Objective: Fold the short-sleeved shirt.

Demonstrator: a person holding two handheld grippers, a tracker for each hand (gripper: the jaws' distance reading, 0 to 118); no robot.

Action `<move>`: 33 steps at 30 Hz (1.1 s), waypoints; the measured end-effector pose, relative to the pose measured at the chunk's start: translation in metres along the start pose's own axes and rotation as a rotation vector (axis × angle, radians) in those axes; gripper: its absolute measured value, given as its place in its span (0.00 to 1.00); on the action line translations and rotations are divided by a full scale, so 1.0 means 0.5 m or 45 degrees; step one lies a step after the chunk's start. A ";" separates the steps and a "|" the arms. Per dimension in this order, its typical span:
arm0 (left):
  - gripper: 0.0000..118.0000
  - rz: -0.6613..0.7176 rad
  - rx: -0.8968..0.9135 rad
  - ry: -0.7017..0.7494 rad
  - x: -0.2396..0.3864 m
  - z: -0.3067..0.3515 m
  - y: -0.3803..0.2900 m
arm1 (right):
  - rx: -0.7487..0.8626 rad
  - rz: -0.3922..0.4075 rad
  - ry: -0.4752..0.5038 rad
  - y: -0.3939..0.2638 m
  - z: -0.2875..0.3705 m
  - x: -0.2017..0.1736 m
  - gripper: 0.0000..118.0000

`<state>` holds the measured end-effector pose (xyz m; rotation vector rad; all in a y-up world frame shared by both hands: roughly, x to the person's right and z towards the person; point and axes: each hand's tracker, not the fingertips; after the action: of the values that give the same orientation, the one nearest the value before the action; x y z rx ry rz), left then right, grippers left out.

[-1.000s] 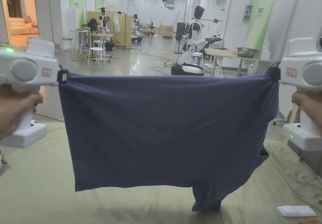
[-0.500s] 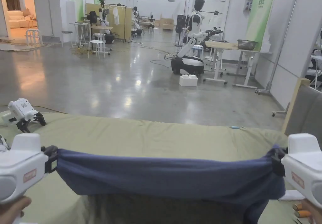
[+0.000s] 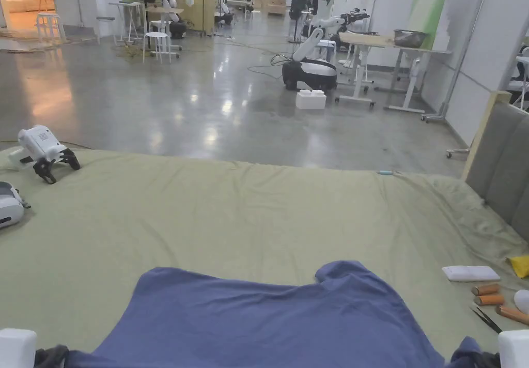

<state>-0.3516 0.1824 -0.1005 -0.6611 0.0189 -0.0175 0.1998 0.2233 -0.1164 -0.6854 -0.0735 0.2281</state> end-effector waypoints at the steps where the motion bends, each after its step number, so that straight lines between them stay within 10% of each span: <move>1: 0.00 0.001 -0.039 0.000 0.002 -0.012 -0.022 | -0.032 -0.014 0.013 -0.025 -0.012 -0.005 0.03; 14: 0.01 0.041 -0.439 -0.026 -0.026 -0.186 -0.148 | -0.428 -0.018 0.057 -0.209 -0.174 -0.036 0.03; 19: 0.25 0.032 -0.468 -0.009 -0.019 -0.182 -0.154 | -0.461 -0.009 0.060 -0.214 -0.168 -0.044 0.23; 24: 0.55 0.040 -0.284 0.025 -0.013 -0.139 -0.088 | -0.234 -0.070 -0.018 -0.143 -0.113 -0.042 0.62; 33: 0.55 0.012 0.246 -0.001 0.090 -0.095 0.070 | 0.432 -0.215 0.021 0.018 -0.075 -0.102 0.60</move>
<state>-0.3073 0.1799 -0.1601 -0.4676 0.0195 -0.0096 0.1538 0.1947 -0.1507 -0.3410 -0.0741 0.0687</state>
